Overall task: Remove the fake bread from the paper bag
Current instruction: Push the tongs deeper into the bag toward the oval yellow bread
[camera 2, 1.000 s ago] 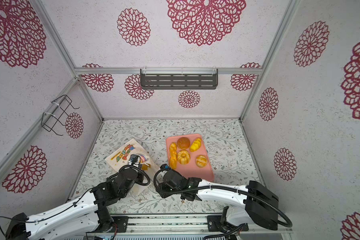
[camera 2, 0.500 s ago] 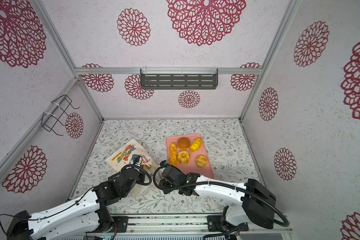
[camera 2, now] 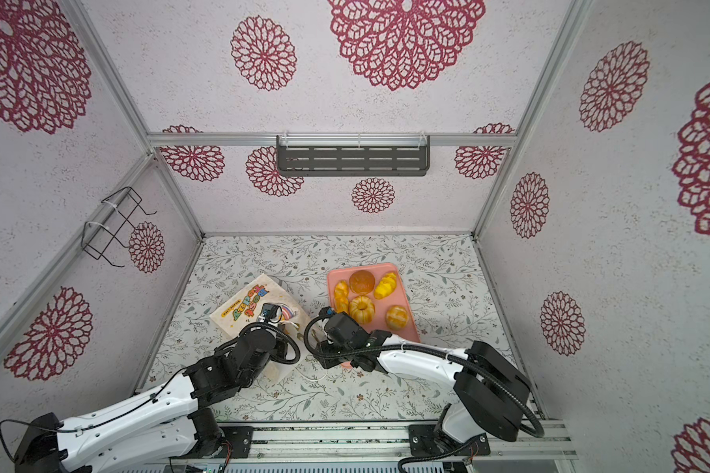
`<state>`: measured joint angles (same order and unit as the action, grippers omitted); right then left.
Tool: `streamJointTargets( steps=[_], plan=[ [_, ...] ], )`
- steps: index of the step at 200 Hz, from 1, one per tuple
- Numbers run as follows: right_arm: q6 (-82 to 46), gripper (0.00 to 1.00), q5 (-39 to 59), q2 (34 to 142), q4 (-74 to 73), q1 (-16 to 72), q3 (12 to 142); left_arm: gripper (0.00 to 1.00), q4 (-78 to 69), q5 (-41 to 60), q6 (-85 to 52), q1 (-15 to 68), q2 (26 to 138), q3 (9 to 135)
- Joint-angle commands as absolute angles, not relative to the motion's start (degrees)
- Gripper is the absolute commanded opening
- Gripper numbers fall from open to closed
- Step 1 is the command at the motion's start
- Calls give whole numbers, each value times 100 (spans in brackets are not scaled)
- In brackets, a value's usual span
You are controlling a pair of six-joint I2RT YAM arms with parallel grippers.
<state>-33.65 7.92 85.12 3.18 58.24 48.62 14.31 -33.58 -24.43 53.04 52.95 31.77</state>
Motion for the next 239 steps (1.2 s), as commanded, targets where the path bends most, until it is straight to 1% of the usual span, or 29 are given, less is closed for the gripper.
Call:
streamJointTargets(
  steps=[1,16,46,65,85,111,122,160,199,239],
  plan=[
    [-3942,39,1286,8382,-493,5801,4741,0,1257,-3269,-2461,5282,5322,3274],
    [-4403,39,1461,8255,-846,5870,4513,0,1228,-3278,-2461,5284,5334,3261],
    [-5010,39,1466,7855,-1139,6102,4175,0,1197,-3313,-2470,5282,5335,3221],
    [-5233,39,1513,7526,-1217,6216,4033,0,1194,-3340,-2469,5282,5335,3205],
    [-5210,40,1474,7187,-926,6241,4025,0,1204,-3357,-2475,5282,5300,3178],
    [-4602,40,1125,7073,111,6231,4374,0,1213,-3396,-2521,5282,5241,3121],
    [-4155,40,1015,7201,569,6236,4599,0,1221,-3391,-2548,5282,5213,3107],
    [-3031,40,785,7731,1421,6231,5168,0,1357,-3387,-2566,5282,5143,3129],
    [-2402,40,768,8116,1761,6205,5588,0,1478,-3389,-2634,5282,5045,3099],
    [-2138,40,590,8484,2111,6161,5890,0,1439,-3384,-2707,5282,5062,3058]
  ],
)
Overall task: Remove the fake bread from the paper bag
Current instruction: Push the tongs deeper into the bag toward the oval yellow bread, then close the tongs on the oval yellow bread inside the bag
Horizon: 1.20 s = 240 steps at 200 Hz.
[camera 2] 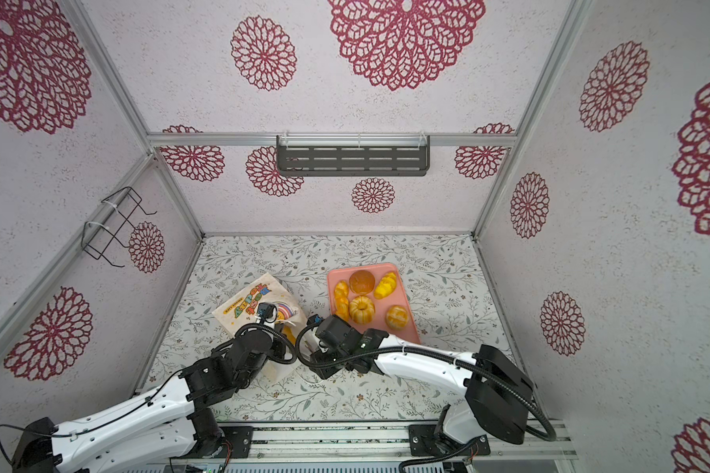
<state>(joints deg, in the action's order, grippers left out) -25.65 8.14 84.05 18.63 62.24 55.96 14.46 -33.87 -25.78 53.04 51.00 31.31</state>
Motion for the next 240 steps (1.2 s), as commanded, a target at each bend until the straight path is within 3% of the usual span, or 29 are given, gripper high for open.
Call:
streamJointTargets(
  steps=[1,84,143,164,201,240],
  plan=[
    [-2137,40,585,8491,2119,6161,5903,0,1436,-3384,-2703,5282,5067,3058],
    [-1920,40,-74,9000,2946,6161,6519,0,1345,-3349,-2628,5282,5248,3103],
    [-1890,40,332,9312,2426,6161,6672,0,1293,-3320,-2648,5282,5273,3085],
    [-1898,31,431,9380,2416,6192,6758,0,1348,-3370,-2653,5282,5218,3104],
    [-2073,0,575,9026,2430,6311,6527,0,1751,-3902,-3082,5283,5293,3271],
    [-2488,0,698,8147,2388,6525,5813,0,2055,-4347,-3235,5256,5440,3428]
  ],
)
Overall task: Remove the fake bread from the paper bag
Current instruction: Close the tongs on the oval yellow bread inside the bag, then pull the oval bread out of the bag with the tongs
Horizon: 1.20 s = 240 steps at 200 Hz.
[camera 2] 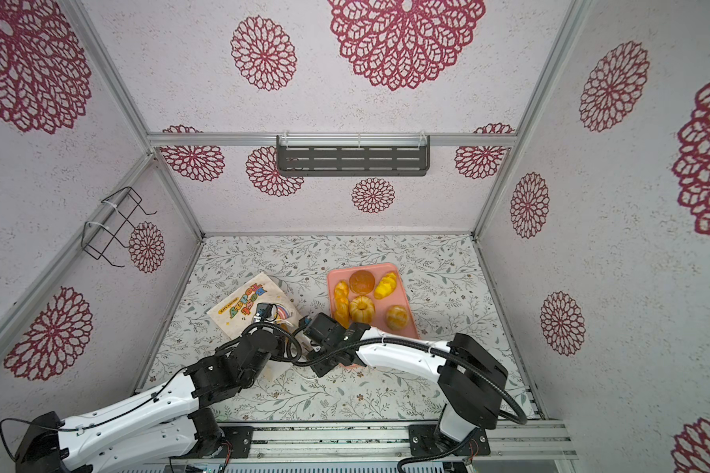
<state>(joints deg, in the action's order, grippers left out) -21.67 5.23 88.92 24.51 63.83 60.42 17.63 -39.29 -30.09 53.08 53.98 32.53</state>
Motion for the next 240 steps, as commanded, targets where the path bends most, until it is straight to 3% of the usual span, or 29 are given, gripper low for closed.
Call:
streamJointTargets(
  steps=[1,106,179,240],
  plan=[
    [-2505,0,705,8121,2390,6532,5794,0,2056,-4357,-3239,5252,5436,3432],
    [-3662,0,374,5561,3753,6873,4821,0,2094,-4402,-3434,4637,5716,3639],
    [-3613,0,-13,5459,5158,7135,5470,0,2176,-4026,-2947,3665,5398,3494],
    [-3635,0,-1034,5107,5773,7039,6034,0,2114,-3697,-2714,3189,5099,3404]
  ],
)
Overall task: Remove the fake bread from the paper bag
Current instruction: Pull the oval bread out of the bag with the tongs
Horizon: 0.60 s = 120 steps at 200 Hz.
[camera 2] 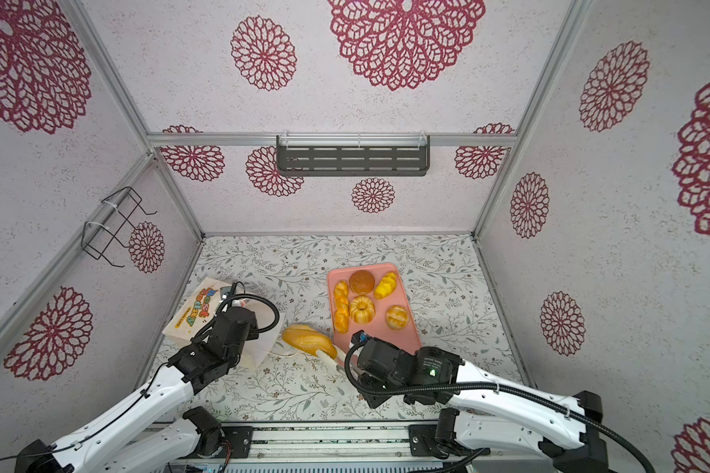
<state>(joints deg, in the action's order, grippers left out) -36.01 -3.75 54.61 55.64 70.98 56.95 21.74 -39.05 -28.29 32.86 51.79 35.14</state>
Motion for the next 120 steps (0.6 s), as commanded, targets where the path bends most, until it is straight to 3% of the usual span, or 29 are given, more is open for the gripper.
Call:
streamJointTargets(
  steps=[1,120],
  plan=[
    [-3641,0,-1044,5102,5783,7035,6040,0,2108,-3694,-2715,3190,5098,3403],
    [-5106,0,-1916,4325,8470,6979,6871,0,1768,-3255,-2575,3120,4931,3161]
  ],
)
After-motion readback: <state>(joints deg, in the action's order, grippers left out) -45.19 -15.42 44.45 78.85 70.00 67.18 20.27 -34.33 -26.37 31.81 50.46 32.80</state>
